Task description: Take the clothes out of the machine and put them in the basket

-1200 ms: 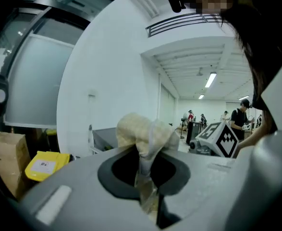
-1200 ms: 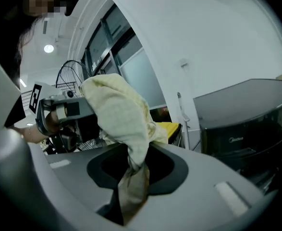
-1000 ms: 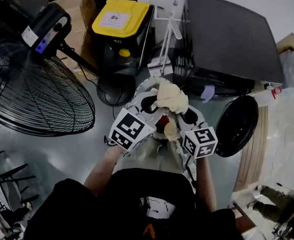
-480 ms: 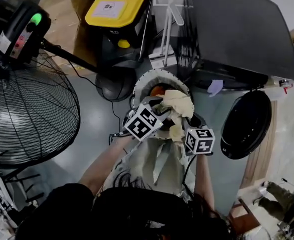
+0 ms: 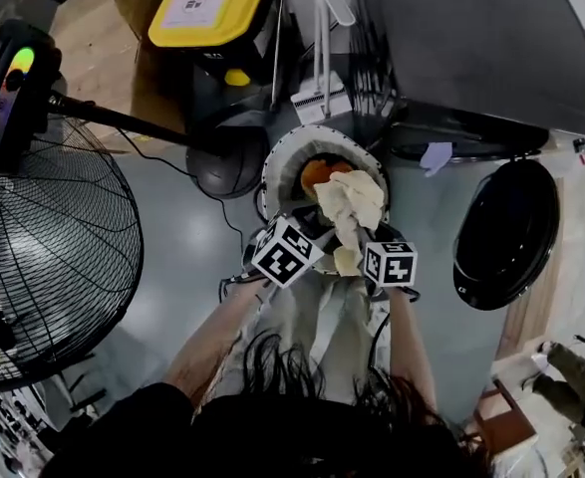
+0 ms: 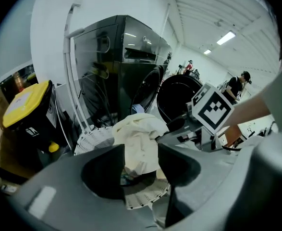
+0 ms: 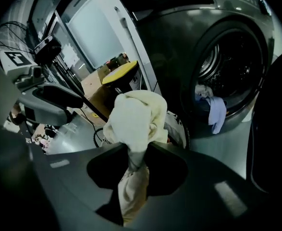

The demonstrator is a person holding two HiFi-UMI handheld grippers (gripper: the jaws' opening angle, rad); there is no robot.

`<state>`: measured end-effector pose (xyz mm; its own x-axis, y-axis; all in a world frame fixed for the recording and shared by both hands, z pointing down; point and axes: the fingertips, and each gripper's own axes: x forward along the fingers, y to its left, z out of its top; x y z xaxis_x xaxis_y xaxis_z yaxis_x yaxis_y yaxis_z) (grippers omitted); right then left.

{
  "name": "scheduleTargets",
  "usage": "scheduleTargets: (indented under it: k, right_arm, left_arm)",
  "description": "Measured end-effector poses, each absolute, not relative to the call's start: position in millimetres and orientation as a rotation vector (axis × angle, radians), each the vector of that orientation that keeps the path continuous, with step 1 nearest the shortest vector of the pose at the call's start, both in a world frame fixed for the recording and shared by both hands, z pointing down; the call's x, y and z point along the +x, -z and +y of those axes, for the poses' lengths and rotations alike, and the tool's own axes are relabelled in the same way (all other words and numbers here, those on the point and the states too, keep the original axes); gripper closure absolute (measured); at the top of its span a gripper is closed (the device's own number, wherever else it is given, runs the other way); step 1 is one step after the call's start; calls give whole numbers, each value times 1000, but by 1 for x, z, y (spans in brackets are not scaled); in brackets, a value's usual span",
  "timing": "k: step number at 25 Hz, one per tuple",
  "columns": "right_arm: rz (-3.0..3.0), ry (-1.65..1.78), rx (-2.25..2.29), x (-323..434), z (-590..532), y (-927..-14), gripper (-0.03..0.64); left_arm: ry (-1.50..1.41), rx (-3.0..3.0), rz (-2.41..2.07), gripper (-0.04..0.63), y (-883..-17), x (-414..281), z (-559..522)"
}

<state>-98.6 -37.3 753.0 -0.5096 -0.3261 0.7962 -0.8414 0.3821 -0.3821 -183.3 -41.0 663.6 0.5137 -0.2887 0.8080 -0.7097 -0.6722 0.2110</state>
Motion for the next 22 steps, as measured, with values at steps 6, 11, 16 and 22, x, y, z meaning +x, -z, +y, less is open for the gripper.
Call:
scheduleTargets:
  k: [6,11,16,22]
  right_arm:
    - [-1932,-1155,953,-116,-29,-788,409]
    - [-1899,-1193,945,-120,-21,-793,333]
    - [-1945,-1195,963,-123,-24,-784,334]
    - [-2024,-1171,1031,-117,-35,-760,365]
  left_arm:
    - [-1042,2214,-790,387,-674,-190,-27]
    - [-1018,2226,-780,387,-670,-189,-23]
    - [-1001,2232,-787,387,-665,-187,-26]
    - [-987,2257,-790,387,-659,-182,-30]
